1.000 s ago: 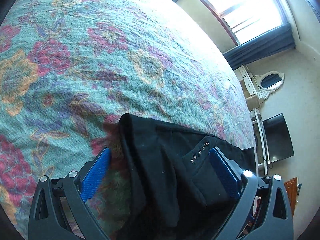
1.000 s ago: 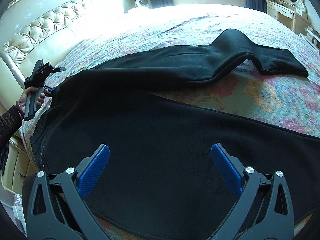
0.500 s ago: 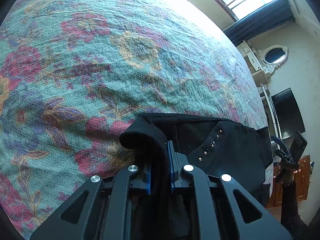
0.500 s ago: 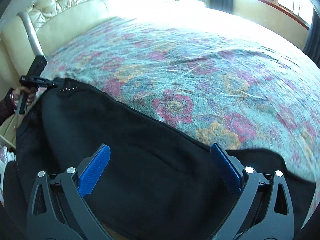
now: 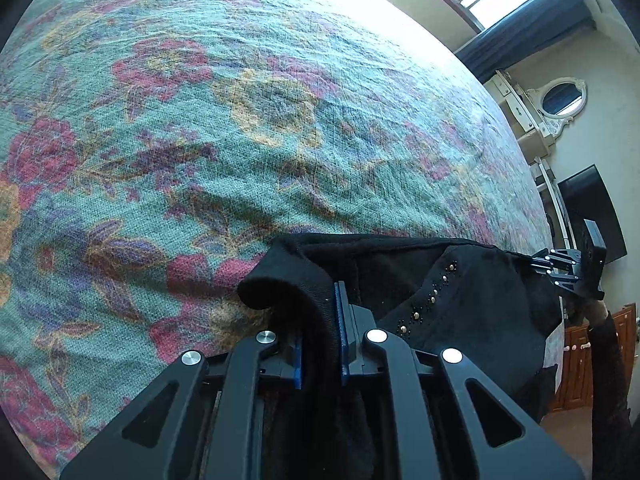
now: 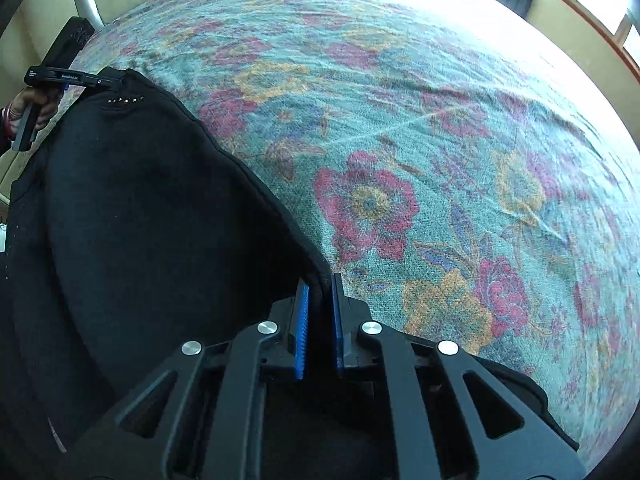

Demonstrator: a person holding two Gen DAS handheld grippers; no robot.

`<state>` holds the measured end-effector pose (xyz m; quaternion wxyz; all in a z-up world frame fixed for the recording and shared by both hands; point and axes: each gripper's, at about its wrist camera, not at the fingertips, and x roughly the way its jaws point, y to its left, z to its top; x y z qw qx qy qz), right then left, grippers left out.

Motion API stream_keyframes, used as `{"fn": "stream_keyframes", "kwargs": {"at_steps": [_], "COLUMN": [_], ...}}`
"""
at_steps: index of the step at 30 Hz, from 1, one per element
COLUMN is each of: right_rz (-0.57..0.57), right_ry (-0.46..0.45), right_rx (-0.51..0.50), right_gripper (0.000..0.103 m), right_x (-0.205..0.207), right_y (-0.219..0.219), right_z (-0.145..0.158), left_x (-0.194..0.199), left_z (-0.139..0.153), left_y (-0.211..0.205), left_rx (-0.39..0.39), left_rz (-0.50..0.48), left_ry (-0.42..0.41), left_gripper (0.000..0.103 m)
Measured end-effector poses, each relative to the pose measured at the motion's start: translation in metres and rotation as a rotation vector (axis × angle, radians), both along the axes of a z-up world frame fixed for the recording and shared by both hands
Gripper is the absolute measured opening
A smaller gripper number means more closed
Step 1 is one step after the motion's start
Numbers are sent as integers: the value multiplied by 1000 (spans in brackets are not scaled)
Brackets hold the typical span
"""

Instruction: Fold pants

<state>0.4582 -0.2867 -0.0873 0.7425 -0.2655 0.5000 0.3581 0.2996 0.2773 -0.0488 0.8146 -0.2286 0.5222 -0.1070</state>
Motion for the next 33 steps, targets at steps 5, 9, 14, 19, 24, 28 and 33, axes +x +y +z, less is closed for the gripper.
{"fn": "stream_keyframes", "kwargs": {"at_steps": [5, 9, 14, 19, 24, 28, 33], "right_rz": [-40, -43, -41, -63, -214, -511, -748], "right_ry": [-214, -401, -486, -389, -237, -44, 87], "right_rx": [106, 128, 123, 92, 198, 538, 665], "right_gripper": [9, 9, 10, 11, 32, 69, 69], "right_x": [-63, -150, -259, -326, -343, -328, -309], "right_y": [-22, -43, -56, -57, -73, -118, -142], "right_z": [63, 100, 82, 22, -1, 17, 4], "left_x": [-26, -66, -138, -208, -262, -297, -314], "left_z": [30, 68, 87, 52, 13, 6, 6], "left_y": [8, 14, 4, 4, 10, 18, 16], "left_rx": [-57, -152, -198, -234, -196, -279, -410], "left_rz": [41, 36, -9, 11, 114, 291, 422], "left_ry": [-144, -287, -372, -304, -172, -175, -188], "left_gripper": [10, 10, 11, 23, 40, 47, 65]}}
